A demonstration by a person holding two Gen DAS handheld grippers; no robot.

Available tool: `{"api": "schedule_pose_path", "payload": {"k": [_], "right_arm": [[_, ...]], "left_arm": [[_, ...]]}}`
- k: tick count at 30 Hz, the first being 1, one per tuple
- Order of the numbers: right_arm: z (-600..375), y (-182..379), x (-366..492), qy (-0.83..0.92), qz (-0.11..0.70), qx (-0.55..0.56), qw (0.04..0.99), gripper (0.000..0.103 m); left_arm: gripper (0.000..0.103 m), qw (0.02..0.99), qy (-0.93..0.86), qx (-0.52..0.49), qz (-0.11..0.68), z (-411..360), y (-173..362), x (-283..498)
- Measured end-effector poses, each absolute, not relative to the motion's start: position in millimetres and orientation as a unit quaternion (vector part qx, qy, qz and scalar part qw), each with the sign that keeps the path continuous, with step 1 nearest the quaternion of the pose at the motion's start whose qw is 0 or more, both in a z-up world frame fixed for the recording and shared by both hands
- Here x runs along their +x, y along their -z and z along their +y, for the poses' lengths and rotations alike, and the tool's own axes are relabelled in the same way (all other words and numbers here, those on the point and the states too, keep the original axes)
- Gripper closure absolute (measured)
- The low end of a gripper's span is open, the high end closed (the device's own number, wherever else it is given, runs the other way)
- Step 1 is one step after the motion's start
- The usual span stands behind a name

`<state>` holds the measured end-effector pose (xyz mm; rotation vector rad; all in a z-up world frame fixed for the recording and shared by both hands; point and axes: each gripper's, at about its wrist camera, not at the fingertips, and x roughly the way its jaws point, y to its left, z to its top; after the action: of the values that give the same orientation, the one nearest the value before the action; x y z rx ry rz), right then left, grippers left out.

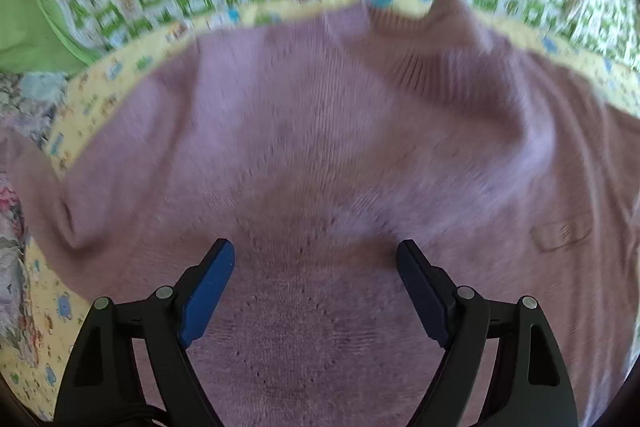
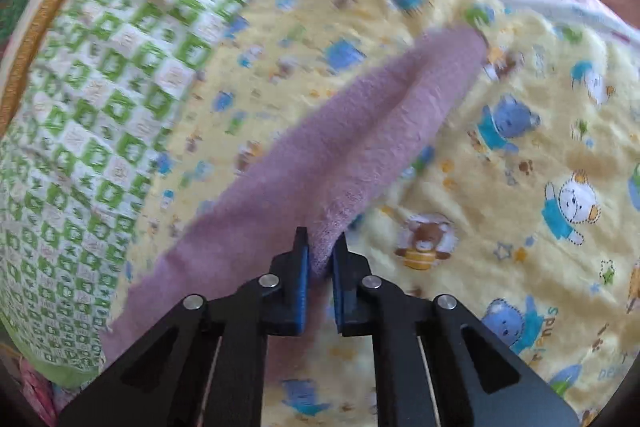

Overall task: Fold small clothes
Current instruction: 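Grasp a sleeve cuff with the right gripper and fold it across the body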

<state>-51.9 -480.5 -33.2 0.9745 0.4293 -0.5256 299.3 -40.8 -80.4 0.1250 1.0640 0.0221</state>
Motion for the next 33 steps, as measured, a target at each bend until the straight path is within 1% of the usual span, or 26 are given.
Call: {"api": "schedule_pose_path", "payload": {"k": [3, 5, 7, 8, 10, 11, 13, 15, 20, 23, 25, 27, 29, 32, 33], "right_arm": [[-421.6, -33.2, -32.6, 0.189, 0.173, 0.374, 0.891, 0.093], [-363.6, -70.6, -9.5, 0.115, 0.165, 0.317, 0.927, 0.093], [-293.8, -95.1, 16.8, 0.029, 0.174, 0.267, 0.948, 0.093], [-257.7, -98.9, 32.2, -0.024, 0.189, 0.251, 0.949, 0.088], [-183.6, -86.2, 70.6, -0.148, 0.273, 0.224, 0.924, 0.058], [-155.4, -76.0, 79.7, -0.172, 0.301, 0.206, 0.915, 0.034], [-120.9, -58.8, 82.9, -0.184, 0.325, 0.176, 0.911, 0.033], [-107.9, -41.5, 80.7, -0.184, 0.346, 0.165, 0.905, 0.033], [-137.7, -17.0, 69.3, -0.132, 0.368, 0.191, 0.9, 0.033], [-161.5, -8.3, 55.5, -0.094, 0.371, 0.217, 0.898, 0.033], [-184.2, -4.9, 46.9, -0.06, 0.364, 0.236, 0.899, 0.033], [-201.4, -1.8, 45.8, -0.038, 0.358, 0.254, 0.898, 0.033], [-217.6, 1.3, 43.4, -0.015, 0.357, 0.265, 0.895, 0.033], [-235.1, 5.0, 46.8, 0.012, 0.357, 0.27, 0.894, 0.033], [-240.7, 5.9, 48.3, 0.02, 0.358, 0.271, 0.893, 0.033]], "left_arm": [[0.024, 0.858, -0.003, 0.035, 0.512, -28.2, 78.7, 294.0], [0.024, 0.86, -0.003, 0.015, 0.509, -16.0, 71.7, 285.3], [0.023, 0.86, -0.001, -0.013, 0.511, -0.8, 64.2, 273.9], [0.022, 0.859, 0.001, -0.027, 0.511, 7.2, 60.6, 268.0], [0.022, 0.858, 0.004, -0.046, 0.511, 22.5, 55.2, 257.4], [0.022, 0.856, 0.005, -0.057, 0.514, 31.0, 54.2, 252.4], [0.022, 0.85, 0.01, -0.072, 0.521, 40.8, 55.0, 246.5], [0.022, 0.843, 0.015, -0.086, 0.531, 49.8, 57.7, 243.8], [0.021, 0.831, 0.038, -0.108, 0.544, 50.0, 63.6, 240.1], [0.021, 0.834, 0.07, -0.097, 0.538, 25.7, 60.7, 240.6], [0.021, 0.844, 0.083, -0.049, 0.528, -1.3, 57.4, 242.7], [0.021, 0.861, 0.074, 0.046, 0.501, -39.9, 53.6, 243.5], [0.019, 0.879, 0.055, 0.152, 0.448, -80.0, 52.1, 244.5], [0.019, 0.881, 0.04, 0.248, 0.402, -124.1, 60.1, 253.1], [0.019, 0.878, 0.042, 0.263, 0.397, -130.1, 63.0, 255.4]]}}
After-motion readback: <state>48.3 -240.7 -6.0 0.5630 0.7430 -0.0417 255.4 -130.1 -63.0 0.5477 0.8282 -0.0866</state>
